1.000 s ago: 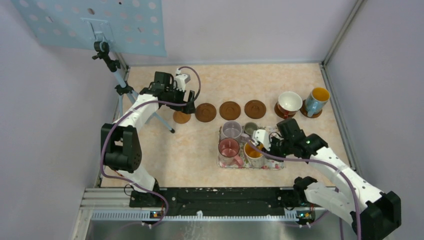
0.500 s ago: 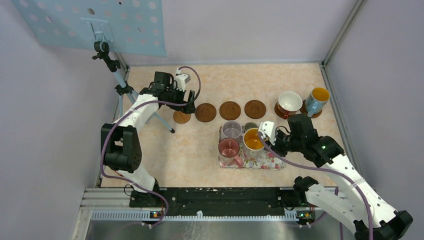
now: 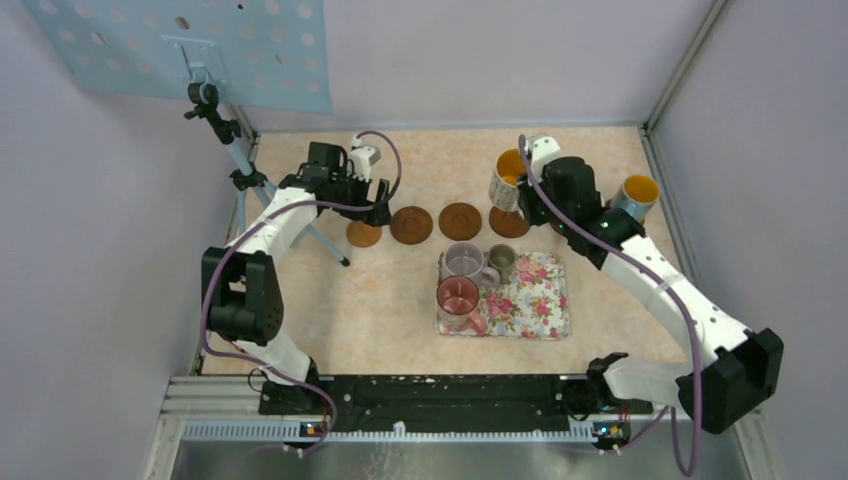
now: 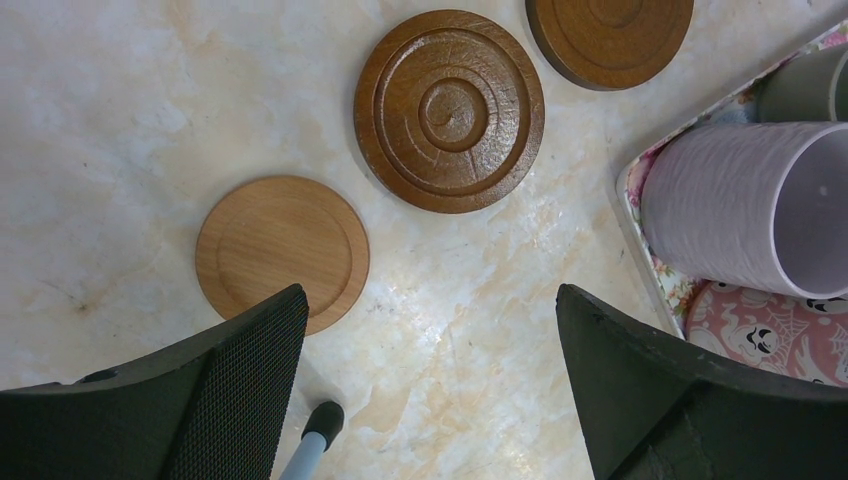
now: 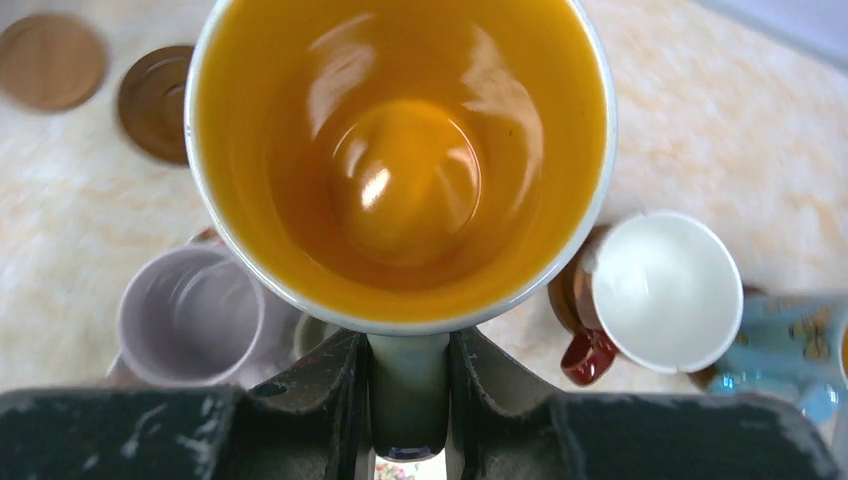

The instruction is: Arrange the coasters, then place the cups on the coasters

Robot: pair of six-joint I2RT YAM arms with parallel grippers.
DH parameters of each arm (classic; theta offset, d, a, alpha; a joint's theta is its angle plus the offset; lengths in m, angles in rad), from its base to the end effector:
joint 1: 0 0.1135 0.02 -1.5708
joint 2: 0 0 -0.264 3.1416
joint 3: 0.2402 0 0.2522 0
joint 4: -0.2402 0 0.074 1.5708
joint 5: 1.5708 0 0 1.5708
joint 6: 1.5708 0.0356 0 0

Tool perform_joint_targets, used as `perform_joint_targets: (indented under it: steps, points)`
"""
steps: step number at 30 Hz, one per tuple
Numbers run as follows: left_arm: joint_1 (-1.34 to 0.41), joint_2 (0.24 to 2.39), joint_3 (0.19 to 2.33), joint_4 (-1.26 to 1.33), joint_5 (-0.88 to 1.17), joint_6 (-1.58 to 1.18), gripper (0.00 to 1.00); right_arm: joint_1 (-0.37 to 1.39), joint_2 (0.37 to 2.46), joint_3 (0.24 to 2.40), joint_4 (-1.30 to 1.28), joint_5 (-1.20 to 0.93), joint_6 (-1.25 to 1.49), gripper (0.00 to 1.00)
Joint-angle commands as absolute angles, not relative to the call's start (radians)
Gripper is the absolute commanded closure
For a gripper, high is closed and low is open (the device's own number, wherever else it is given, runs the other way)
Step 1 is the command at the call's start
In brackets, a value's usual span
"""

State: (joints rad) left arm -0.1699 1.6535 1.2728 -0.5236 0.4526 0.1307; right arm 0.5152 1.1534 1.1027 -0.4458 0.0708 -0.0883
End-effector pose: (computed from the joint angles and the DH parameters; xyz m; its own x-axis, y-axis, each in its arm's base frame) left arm 0.3493 -0.0757 0.2580 -0.7135 0.2413 -0.6578 0.5159 0.8162 -0.2602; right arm 0.2248 0.1244 0.3502 -0.3743 -0.3130 -0.8729 -0.4722 0.8745 -0.1111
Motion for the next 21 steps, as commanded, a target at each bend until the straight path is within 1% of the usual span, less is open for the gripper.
perform_joint_targets:
  steps: [1,3,5,9,15,21]
  points:
    - [-0.167,1.633,1.323,-0.507,0.455,0.126,0.01,0.520,1.218,1.243,-0.296,0.428,0.177,1.00]
    - [-0.167,1.631,1.325,-0.507,0.450,0.133,0.01,0.520,1.277,1.280,-0.345,0.522,0.257,1.00]
    - [-0.167,1.631,1.326,-0.514,0.451,0.134,0.01,0.520,1.326,1.310,-0.405,0.572,0.334,1.00]
    - [-0.167,1.622,1.315,-0.510,0.449,0.130,0.01,0.520,1.380,1.301,-0.431,0.568,0.458,1.00]
    - [-0.167,1.615,1.320,-0.505,0.431,0.157,0.01,0.522,1.421,1.247,-0.393,0.544,0.628,1.00]
    - [-0.167,1.614,1.317,-0.508,0.430,0.161,0.01,0.523,1.512,1.240,-0.341,0.598,0.669,1.00]
